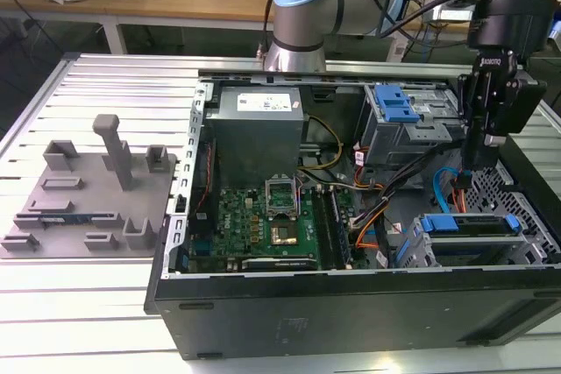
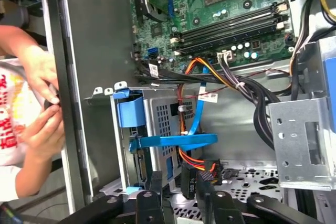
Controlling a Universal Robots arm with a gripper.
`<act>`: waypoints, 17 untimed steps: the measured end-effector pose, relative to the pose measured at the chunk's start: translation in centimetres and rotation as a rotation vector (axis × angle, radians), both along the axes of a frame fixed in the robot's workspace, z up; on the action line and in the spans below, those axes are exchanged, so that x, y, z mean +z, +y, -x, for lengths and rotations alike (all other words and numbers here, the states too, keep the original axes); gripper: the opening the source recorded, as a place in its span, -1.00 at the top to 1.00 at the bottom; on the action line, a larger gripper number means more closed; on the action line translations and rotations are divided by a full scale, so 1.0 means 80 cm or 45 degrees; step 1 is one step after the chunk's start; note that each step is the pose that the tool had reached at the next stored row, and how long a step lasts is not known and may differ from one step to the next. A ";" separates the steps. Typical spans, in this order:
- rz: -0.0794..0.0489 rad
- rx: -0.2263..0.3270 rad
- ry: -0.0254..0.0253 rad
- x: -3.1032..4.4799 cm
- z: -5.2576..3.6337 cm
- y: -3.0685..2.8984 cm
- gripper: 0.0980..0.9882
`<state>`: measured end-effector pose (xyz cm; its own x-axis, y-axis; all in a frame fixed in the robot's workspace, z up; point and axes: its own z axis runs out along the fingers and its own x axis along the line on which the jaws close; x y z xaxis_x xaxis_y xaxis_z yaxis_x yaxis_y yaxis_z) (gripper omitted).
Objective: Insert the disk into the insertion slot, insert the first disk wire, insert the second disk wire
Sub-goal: 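Insert the first disk wire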
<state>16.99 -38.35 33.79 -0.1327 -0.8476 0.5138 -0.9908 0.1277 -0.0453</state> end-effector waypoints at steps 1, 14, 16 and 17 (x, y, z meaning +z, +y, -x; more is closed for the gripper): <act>0.008 0.000 -0.0001 -0.0001 0.000 0.0015 0.35; 0.013 0.001 -0.0013 -0.0075 0.002 0.0085 0.53; 0.014 0.002 -0.0012 -0.0078 0.002 0.0111 0.69; 0.016 0.002 -0.0013 -0.0079 0.002 0.0136 0.69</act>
<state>16.82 -37.26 33.16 -0.1322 -0.8412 0.5243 -0.9909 0.1259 -0.0478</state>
